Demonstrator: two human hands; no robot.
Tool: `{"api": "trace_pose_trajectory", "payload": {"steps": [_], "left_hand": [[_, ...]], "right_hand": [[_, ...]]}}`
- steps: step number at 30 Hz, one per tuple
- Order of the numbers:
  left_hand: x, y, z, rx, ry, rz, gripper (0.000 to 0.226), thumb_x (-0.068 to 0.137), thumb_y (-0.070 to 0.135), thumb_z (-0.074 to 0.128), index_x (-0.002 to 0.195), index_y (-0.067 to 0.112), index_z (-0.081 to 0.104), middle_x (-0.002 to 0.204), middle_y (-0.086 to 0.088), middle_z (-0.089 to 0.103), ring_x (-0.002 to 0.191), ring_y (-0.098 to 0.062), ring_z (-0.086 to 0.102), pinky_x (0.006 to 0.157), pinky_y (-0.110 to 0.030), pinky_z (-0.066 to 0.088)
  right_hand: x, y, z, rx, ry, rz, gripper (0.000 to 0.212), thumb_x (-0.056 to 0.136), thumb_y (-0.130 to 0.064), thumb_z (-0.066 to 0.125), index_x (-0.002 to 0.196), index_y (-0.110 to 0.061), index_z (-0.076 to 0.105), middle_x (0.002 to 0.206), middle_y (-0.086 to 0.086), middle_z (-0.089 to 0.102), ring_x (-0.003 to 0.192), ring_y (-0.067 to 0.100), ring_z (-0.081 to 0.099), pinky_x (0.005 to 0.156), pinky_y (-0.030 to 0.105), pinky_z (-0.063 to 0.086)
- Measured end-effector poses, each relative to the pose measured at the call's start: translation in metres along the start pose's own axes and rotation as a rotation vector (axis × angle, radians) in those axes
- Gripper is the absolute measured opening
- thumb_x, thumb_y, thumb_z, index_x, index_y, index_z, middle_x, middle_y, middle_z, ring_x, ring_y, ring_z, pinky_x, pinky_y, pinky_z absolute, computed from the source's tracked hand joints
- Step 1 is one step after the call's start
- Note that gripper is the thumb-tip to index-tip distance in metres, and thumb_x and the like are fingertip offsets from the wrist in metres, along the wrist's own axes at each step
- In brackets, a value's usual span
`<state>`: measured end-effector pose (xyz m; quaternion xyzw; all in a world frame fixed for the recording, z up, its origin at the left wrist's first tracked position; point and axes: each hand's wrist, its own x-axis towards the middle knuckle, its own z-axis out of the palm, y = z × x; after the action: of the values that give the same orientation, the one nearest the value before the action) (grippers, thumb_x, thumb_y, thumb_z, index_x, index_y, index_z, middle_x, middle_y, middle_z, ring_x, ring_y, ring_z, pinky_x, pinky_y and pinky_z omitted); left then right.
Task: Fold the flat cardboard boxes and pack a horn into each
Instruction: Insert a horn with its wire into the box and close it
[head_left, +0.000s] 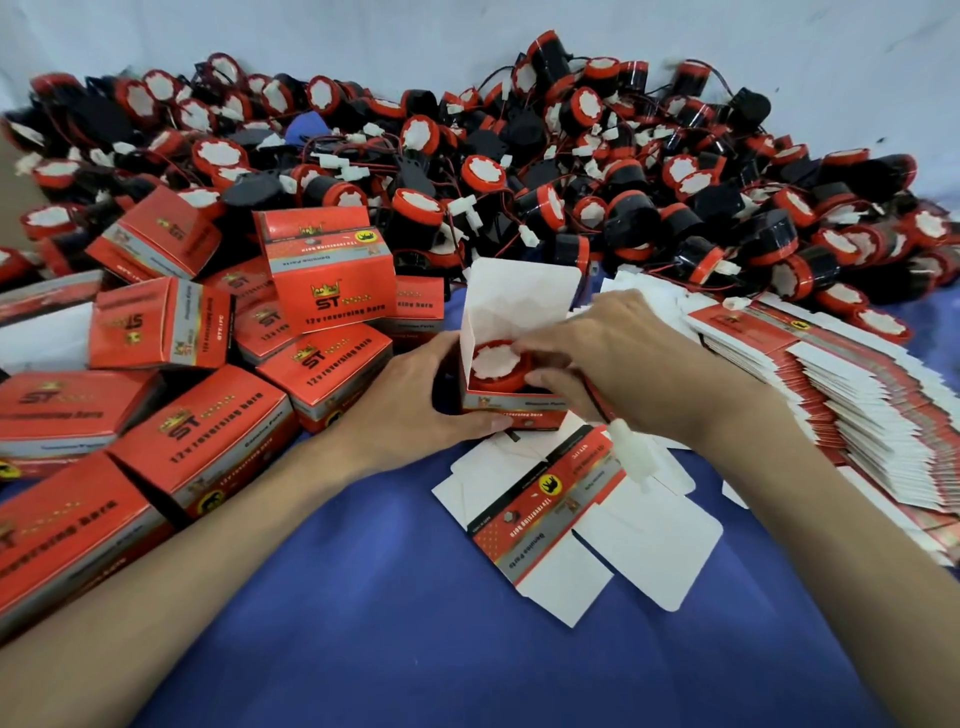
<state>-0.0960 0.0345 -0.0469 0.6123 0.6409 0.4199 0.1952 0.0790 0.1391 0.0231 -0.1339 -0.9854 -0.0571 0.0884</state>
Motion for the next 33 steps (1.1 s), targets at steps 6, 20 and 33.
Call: {"api": "trace_pose_trajectory", "payload": {"steps": [6,20,33], "left_hand": [[0.000,0.000,0.000,-0.010,-0.013,-0.027,0.069,0.061,0.058,0.074,0.120,0.036,0.046,0.110,0.026,0.059,0.105,0.013,0.055,0.085,-0.003,0.042],[-0.003,0.005,0.000,-0.002,-0.060,-0.035,0.056,0.074,0.047,0.076,0.117,0.047,0.040,0.114,0.028,0.057,0.110,0.010,0.053,0.092,-0.012,0.044],[-0.005,0.029,0.021,-0.149,0.136,-0.280,0.051,0.088,0.056,0.056,0.108,0.010,0.051,0.100,-0.008,0.065,0.095,-0.021,0.061,0.087,-0.052,0.048]], "right_hand": [[0.002,0.005,0.002,0.078,-0.178,0.124,0.037,0.098,-0.037,0.043,0.134,-0.033,0.052,0.128,-0.009,0.057,0.116,0.013,0.044,0.109,0.046,0.018],[0.000,-0.005,-0.022,0.228,0.245,0.203,0.028,0.088,-0.030,0.067,0.083,-0.003,0.073,0.074,0.010,0.069,0.065,0.022,0.063,0.066,0.039,0.051],[0.006,-0.019,0.004,0.237,0.107,0.195,0.028,0.098,-0.022,0.040,0.109,-0.013,0.064,0.101,0.000,0.067,0.095,0.021,0.059,0.099,0.038,0.028]]}}
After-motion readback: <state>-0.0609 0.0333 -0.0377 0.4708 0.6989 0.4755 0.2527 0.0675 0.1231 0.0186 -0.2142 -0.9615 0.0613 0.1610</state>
